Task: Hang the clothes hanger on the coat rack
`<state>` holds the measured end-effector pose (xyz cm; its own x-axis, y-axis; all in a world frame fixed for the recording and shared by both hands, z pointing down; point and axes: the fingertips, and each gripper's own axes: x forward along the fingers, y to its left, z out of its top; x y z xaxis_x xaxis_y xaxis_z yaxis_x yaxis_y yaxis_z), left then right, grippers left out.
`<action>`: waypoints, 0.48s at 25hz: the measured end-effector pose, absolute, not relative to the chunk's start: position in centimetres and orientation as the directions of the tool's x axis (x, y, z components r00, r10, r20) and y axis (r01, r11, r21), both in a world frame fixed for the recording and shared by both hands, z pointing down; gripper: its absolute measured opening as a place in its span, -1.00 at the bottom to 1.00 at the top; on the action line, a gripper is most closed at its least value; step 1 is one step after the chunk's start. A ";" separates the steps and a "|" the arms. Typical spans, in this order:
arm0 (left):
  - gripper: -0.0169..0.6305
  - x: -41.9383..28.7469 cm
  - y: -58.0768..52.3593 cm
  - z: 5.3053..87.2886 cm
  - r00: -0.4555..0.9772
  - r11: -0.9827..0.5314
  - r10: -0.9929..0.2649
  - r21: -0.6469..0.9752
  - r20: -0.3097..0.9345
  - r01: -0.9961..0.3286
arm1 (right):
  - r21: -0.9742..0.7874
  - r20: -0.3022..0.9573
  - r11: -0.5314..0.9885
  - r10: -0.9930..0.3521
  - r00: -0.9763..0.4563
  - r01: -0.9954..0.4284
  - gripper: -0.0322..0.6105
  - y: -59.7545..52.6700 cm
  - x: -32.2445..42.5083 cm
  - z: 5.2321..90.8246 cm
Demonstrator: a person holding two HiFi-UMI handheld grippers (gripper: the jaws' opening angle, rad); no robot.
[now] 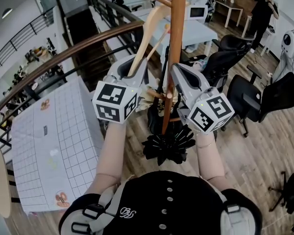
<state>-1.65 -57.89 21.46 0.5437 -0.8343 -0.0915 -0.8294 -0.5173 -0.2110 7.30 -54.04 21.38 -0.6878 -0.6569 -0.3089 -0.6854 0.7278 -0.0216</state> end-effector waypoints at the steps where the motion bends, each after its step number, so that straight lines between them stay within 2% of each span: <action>1: -0.78 -1.5 -58.0 21.6 0.544 -0.518 -0.835 -0.211 -0.086 -0.829 | -0.025 -0.308 0.726 -0.660 -0.686 -0.687 -0.90 -54.1 7.5 21.4; 12: -0.78 -1.3 -58.3 23.1 0.543 -0.526 -0.839 -0.198 -0.043 -0.827 | -0.049 -0.299 0.711 -0.680 -0.669 -0.701 -0.90 -54.1 8.1 22.6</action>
